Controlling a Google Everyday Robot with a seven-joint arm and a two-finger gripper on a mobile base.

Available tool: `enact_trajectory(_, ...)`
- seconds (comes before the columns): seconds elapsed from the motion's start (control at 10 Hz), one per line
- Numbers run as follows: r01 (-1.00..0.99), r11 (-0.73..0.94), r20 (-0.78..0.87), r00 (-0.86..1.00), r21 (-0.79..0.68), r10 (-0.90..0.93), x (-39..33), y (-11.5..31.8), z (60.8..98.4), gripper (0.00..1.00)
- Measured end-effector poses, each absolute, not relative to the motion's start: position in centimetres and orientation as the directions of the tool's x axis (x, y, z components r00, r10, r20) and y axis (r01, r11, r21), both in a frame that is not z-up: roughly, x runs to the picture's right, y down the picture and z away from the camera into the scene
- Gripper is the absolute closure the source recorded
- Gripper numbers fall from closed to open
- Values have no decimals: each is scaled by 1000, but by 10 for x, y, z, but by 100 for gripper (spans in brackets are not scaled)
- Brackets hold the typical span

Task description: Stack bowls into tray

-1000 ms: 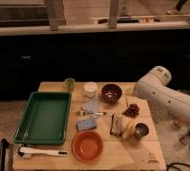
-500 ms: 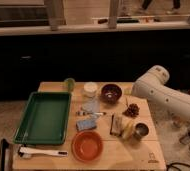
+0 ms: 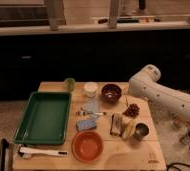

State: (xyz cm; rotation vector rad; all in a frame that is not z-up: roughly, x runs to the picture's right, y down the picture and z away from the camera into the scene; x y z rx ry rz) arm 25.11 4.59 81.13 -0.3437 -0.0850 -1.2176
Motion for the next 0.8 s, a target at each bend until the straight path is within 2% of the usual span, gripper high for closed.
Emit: enact_trajectory(0.8,953,266,306,299,-147,-904,210,42,853,20)
